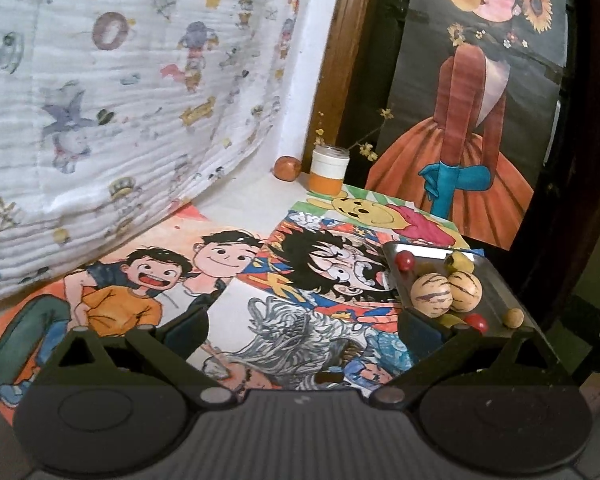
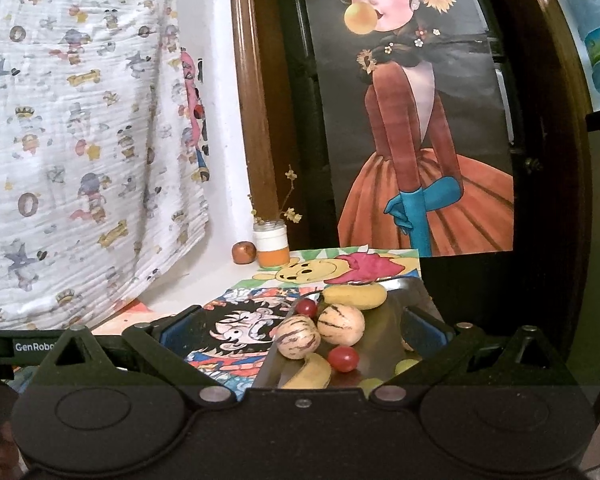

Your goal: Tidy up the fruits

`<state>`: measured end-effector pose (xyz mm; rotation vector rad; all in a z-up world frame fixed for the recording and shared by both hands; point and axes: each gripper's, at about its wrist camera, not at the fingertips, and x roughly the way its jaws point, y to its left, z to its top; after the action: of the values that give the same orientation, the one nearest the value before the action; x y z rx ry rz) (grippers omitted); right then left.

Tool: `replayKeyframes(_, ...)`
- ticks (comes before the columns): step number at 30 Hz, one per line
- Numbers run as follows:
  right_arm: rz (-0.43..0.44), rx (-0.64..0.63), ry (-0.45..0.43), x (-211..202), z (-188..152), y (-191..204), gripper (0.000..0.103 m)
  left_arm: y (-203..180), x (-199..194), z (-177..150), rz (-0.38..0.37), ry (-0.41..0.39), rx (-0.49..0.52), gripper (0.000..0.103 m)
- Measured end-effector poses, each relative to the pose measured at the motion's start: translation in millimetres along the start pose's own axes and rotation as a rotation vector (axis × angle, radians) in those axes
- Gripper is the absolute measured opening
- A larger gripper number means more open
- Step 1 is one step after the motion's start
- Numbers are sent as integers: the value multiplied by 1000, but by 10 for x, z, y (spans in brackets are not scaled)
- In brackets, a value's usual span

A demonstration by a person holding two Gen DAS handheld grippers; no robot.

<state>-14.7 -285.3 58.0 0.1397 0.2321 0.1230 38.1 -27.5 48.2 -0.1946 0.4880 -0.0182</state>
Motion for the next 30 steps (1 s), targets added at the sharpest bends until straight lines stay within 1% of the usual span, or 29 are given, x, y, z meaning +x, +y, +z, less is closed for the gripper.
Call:
replayKeyframes(8, 25, -1, -37, -138, -8, 48, 103, 96, -135, -42, 1, -18, -3, 103)
replayKeyframes(11, 24, -10, -27, -159, -23, 73, 103, 113, -163, -65, -2, -19, 2, 103)
replayKeyframes(15, 33, -19, -16, -192, -74, 92, 103, 128, -209, -94, -41, -27, 4, 103)
replayKeyframes(19, 42, -22, -9, -211, -126, 93, 103, 143, -221, -124, -47, -26, 5, 103)
replayKeyframes(24, 41, -16, 1, -212, -174, 76, 103, 158, -209, -166, -32, -23, 9, 103)
replayKeyframes(30, 51, -14, 36, -178, -281, 44, 103, 155, -203, -253, -9, -20, 72, 103)
